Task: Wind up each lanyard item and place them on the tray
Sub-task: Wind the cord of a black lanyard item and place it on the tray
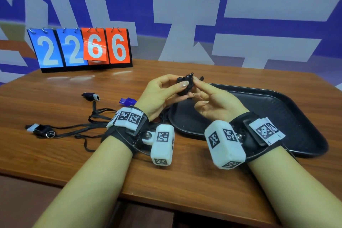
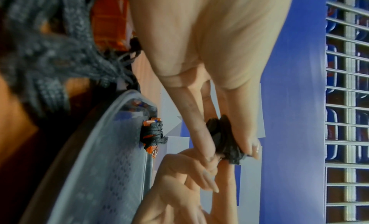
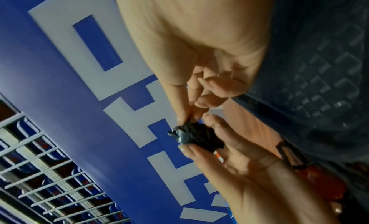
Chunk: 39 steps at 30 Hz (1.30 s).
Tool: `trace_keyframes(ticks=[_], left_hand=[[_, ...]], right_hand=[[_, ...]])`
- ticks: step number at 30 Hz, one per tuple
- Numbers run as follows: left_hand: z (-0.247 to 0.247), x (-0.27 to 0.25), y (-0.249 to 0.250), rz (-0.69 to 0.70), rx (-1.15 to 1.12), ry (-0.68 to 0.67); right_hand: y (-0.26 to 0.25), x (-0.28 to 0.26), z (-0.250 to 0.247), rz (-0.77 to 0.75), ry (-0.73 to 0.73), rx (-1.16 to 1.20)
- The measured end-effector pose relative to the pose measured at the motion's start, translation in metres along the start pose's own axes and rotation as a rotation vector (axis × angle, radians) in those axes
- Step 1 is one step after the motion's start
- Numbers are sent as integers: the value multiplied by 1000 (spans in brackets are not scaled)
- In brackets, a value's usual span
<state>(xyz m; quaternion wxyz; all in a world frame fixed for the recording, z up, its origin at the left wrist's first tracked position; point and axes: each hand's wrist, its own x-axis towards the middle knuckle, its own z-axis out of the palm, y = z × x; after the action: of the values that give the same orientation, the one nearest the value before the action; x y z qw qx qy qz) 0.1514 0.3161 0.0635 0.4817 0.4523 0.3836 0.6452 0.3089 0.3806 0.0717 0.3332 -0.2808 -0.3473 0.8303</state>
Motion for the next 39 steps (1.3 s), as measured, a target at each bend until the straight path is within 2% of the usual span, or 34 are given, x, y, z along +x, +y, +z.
trace_keyframes(ticks=[6, 13, 20, 27, 31, 37, 39], left_hand=[[-1, -1, -1, 1, 26, -15], [-4, -1, -1, -46, 32, -86], [-5, 2, 0, -40, -43, -18], [-6, 5, -7, -80, 19, 55], [-7, 6, -7, -97, 42, 55], [-10, 6, -5, -77, 128, 39], [-9, 6, -3, -67, 138, 76]], right_hand=[[-1, -1, 1, 71, 51, -71], [3, 6, -1, -133, 89, -315], [0, 3, -3, -119, 52, -283], [5, 5, 0, -214, 145, -323], [1, 5, -4, -188, 190, -242], [-7, 0, -7, -229, 88, -293], [-12, -2, -6, -236, 66, -328]])
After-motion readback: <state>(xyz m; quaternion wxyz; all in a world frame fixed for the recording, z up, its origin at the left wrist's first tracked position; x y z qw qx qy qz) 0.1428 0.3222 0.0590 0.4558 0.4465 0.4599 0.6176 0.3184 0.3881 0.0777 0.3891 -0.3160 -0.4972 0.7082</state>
